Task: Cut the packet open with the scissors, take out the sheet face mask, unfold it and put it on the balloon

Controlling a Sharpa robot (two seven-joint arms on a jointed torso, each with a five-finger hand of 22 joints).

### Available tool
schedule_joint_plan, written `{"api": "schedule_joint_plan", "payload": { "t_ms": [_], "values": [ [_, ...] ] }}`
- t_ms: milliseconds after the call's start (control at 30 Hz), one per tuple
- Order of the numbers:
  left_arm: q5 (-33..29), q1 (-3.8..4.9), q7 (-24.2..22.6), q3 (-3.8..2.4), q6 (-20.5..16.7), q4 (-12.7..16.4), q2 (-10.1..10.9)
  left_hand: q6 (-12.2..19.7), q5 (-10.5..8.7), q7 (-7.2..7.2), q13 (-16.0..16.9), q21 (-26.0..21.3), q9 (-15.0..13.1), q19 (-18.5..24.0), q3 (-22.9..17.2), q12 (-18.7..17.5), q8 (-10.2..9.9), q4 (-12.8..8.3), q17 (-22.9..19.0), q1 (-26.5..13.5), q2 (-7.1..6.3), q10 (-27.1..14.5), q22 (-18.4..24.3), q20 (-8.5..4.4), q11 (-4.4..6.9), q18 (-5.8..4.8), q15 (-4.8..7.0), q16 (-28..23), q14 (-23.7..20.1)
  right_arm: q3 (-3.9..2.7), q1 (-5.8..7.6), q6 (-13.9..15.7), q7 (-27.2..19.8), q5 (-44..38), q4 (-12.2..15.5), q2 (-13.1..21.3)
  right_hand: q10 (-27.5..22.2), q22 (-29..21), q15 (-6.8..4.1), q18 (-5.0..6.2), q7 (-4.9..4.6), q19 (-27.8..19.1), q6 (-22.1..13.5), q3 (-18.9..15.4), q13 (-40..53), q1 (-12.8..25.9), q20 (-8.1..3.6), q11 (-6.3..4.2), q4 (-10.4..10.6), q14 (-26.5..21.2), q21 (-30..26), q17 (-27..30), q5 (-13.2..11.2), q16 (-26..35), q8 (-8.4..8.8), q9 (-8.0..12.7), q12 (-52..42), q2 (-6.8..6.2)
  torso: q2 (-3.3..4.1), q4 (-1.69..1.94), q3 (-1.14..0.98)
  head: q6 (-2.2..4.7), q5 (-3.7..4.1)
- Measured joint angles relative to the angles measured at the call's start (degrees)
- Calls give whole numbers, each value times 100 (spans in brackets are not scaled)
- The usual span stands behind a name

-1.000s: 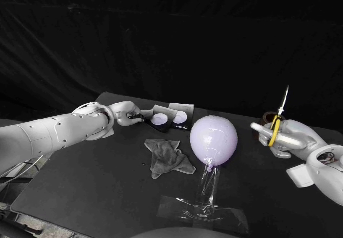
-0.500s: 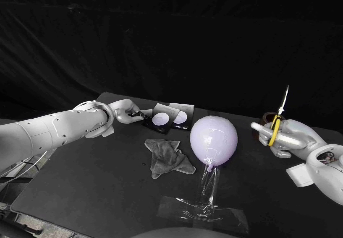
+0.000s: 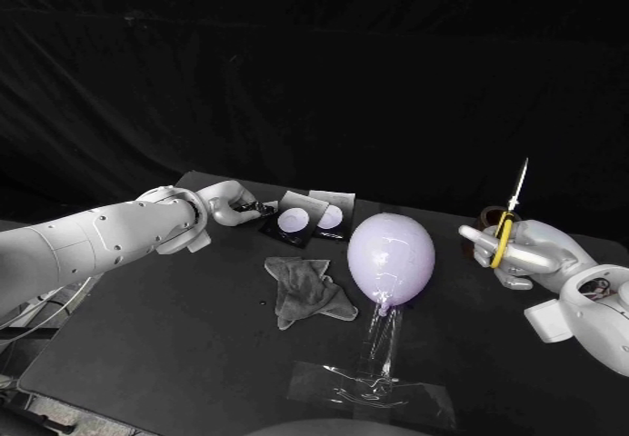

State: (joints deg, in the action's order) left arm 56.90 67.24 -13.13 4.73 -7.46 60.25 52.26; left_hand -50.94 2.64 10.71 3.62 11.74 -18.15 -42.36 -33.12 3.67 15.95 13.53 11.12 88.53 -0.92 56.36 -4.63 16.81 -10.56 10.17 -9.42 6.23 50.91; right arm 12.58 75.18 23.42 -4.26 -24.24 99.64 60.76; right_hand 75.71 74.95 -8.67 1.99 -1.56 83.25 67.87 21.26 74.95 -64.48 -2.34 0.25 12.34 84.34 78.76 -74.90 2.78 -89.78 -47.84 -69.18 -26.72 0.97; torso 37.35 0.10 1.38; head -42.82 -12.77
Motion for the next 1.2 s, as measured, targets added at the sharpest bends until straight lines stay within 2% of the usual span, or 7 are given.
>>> {"api": "schedule_joint_plan", "payload": {
  "t_ms": [233, 733, 767, 833, 900, 967, 1200],
  "values": [
    [-997, 34, -293, -69, -278, 199, 42, -65, -21, 86, 7, 225, -50, -458, -214, 28, 79, 109, 97, 60, -61, 371, -48, -41, 91, -6, 114, 235, 438, 0, 0, 4, -7, 0, -115, -52, 0, 0, 0, -1, 0, 0, 0, 0, 0, 0, 0, 0, 0, 0, 0, 0, 0, 2, 0, 0, 0, 0, -1, 2, 3, 69, 64],
    [-3800, 615, -992, -171, -464, 1333, 293, -53, -8, 97, 7, 329, -60, -624, -280, 28, 111, 124, 175, 58, -63, 509, -88, -85, 114, -47, 177, 348, 634, 0, -1, 46, -196, 109, -369, -197, 0, -4, 0, 59, 0, -80, 0, 27, 0, 1, -20, 0, -27, 0, -191, -5, 0, -3, 0, 0, 0, 1, -12, -10, -10, 342, 261],
    [-3987, 648, -1029, -173, -471, 1442, 315, -53, -8, 97, 6, 355, -61, -667, -289, 28, 115, 132, 186, 58, -63, 510, -98, -90, 114, -48, 183, 382, 679, -1, -1, 63, -233, 139, -377, -210, 0, -4, 0, 59, 14, -80, -14, 27, 0, 1, -20, 0, -27, 0, -211, -5, 0, -3, 0, 0, 0, 1, -13, -13, -10, 364, 281],
    [-4283, 678, -1081, -173, -474, 1602, 333, -53, -8, 97, 7, 412, -73, -729, -296, 28, 116, 139, 213, 56, -66, 523, -115, -121, 127, -49, 210, 419, 733, -1, -1, 94, -299, 196, -388, -234, 0, -4, 0, 59, 249, -111, -247, 26, 0, 3, 11, 0, -27, 0, -243, -5, 0, -3, -80, 0, -6, 3, -16, -17, -18, 421, 322],
    [-4635, 696, -1134, -173, -472, 1759, 322, -53, -8, 97, 6, 453, -76, -789, -304, 28, 116, 132, 231, 35, -87, 541, -131, -152, 145, -49, 222, 436, 769, -3, 1, 131, -386, 264, -403, -268, 0, -3, 0, 59, 318, -111, -315, 26, 0, 18, 11, 0, -27, 0, -244, -5, 0, -3, -69, 0, -7, 18, -18, -19, -21, 475, 362],
    [-4925, 702, -1176, -173, -463, 1854, 286, -53, -8, 97, 6, 531, -82, -910, -319, 28, 117, 117, 252, 35, -87, 541, -158, -205, 145, -51, 226, 457, 791, -6, 4, 164, -463, 326, -423, -300, 0, -2, 22, 59, 215, -132, -467, 25, 0, 18, 33, 0, -28, -22, -243, -5, 0, -2, 708, -101, -7, 18, -18, -19, -25, 536, 417],
    [-6003, 621, -1333, -173, -359, 2141, -22, -31, -8, 117, 6, 618, -85, -1100, -334, 28, 117, 132, 286, 35, -87, 561, -185, -320, 125, -54, 235, 472, 840, -20, 27, 290, -733, 577, -526, -468, -3, 0, 279, 59, -58, -46, -826, 265, 0, -329, 220, 1, -166, -34, -185, -1, -1, 1, 2451, 1050, -23, -24, -27, -25, -29, 706, 647]
  ]
}}
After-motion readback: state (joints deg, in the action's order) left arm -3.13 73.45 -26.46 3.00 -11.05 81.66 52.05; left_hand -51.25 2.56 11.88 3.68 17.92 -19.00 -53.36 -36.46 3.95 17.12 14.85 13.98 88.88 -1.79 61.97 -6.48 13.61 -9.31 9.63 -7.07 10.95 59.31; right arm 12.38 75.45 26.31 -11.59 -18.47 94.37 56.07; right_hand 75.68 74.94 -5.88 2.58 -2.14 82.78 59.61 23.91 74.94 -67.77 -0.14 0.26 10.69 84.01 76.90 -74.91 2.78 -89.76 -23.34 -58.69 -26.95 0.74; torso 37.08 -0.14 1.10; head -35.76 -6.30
